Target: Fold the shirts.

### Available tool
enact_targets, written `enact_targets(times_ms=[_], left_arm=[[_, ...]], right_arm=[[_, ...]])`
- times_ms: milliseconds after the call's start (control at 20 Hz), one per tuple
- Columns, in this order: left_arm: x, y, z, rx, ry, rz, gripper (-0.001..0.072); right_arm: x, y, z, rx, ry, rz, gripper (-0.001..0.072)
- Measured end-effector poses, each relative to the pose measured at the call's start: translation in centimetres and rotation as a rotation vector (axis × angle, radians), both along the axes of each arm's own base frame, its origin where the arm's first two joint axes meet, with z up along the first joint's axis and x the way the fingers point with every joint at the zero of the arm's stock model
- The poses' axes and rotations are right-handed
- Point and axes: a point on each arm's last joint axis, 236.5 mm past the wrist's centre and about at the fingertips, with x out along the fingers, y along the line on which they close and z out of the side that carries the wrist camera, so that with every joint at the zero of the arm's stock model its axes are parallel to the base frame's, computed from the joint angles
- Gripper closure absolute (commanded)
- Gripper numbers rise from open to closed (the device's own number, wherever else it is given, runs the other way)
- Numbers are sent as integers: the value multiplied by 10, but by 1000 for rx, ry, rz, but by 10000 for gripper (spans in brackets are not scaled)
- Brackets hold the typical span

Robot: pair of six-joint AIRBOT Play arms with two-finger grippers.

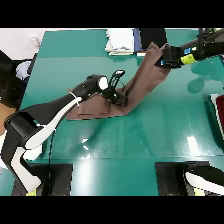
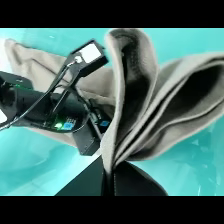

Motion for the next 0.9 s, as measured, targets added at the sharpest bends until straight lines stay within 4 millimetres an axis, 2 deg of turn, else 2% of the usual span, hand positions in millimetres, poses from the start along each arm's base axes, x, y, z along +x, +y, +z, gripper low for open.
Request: enact_targets(times_ms=[150,250,350,500,650,750,800,900], left_arm=[[20,23,34,-4,-48,32,685],[40,56,66,12,-112,71,685],[56,97,104,39,-186,119,685],[72,171,169,89,-314,221,685],[69,233,230,111,-431,325,685],[60,264,264,119,-497,380,685],[56,277,279,129,-532,401,685],[47,290,298,136,-570,423,685]], right_arm=[[1,22,-2,18,-5,30,699],[1,43,-8,29,2,60,699],[1,74,-15,52,2,106,698],[1,138,-30,134,5,183,697],[-3,216,-56,222,2,262,685],[-9,269,-74,277,-23,325,329],[-12,295,-82,295,-41,362,302],[-20,332,-95,311,-54,425,303]])
